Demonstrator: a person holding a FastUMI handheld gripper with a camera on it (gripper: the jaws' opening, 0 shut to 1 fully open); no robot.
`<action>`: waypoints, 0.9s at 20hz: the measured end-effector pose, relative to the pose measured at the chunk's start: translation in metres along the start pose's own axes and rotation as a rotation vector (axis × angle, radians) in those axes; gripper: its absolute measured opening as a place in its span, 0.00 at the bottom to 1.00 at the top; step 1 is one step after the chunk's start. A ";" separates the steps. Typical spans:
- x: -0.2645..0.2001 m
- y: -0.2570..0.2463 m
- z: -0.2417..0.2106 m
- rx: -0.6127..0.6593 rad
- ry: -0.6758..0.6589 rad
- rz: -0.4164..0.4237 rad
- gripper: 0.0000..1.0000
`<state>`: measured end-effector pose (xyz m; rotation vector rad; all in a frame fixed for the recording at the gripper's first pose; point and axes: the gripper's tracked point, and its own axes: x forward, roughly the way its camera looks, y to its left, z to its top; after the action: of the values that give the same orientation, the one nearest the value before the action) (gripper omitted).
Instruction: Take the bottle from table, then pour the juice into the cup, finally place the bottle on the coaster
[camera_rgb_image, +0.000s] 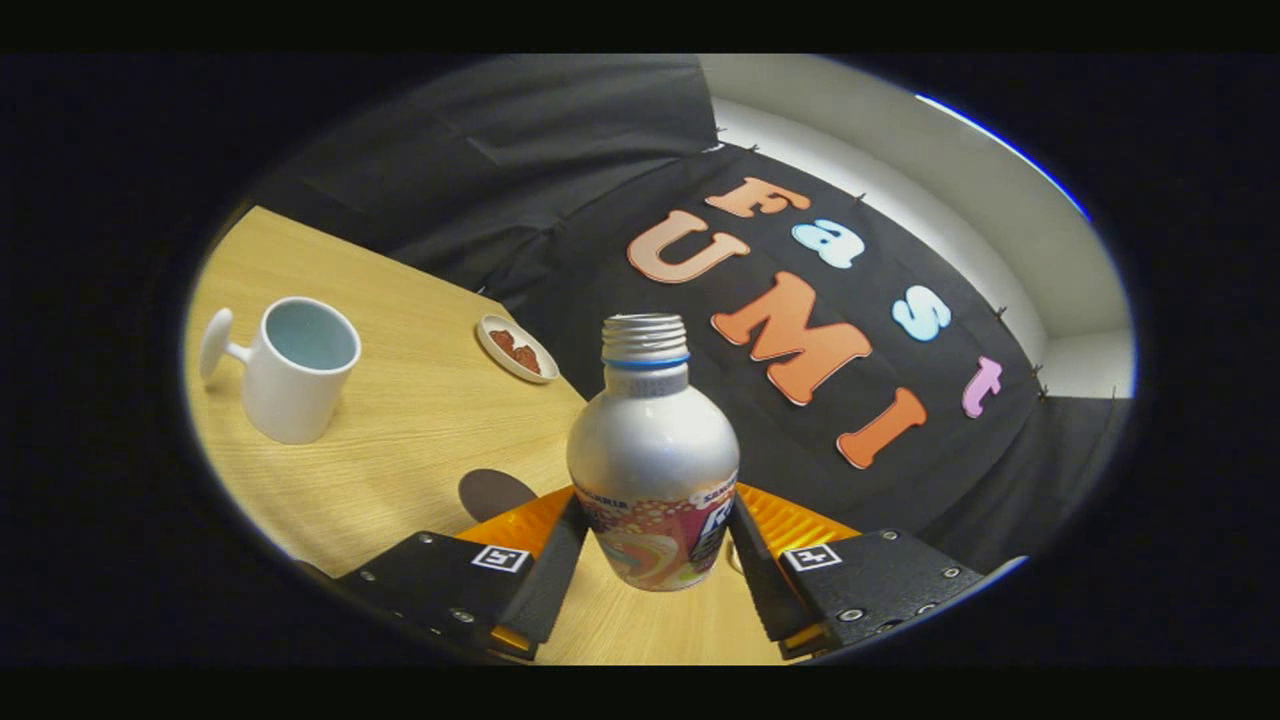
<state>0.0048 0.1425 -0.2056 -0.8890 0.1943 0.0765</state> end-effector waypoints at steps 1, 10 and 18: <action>0.000 0.000 0.003 -0.031 -0.007 -0.014 0.77; 0.010 0.008 0.038 -0.256 -0.071 -0.072 0.77; 0.012 0.028 0.060 -0.418 -0.130 -0.099 0.77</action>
<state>0.0206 0.2069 -0.1929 -1.3046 0.0108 0.0840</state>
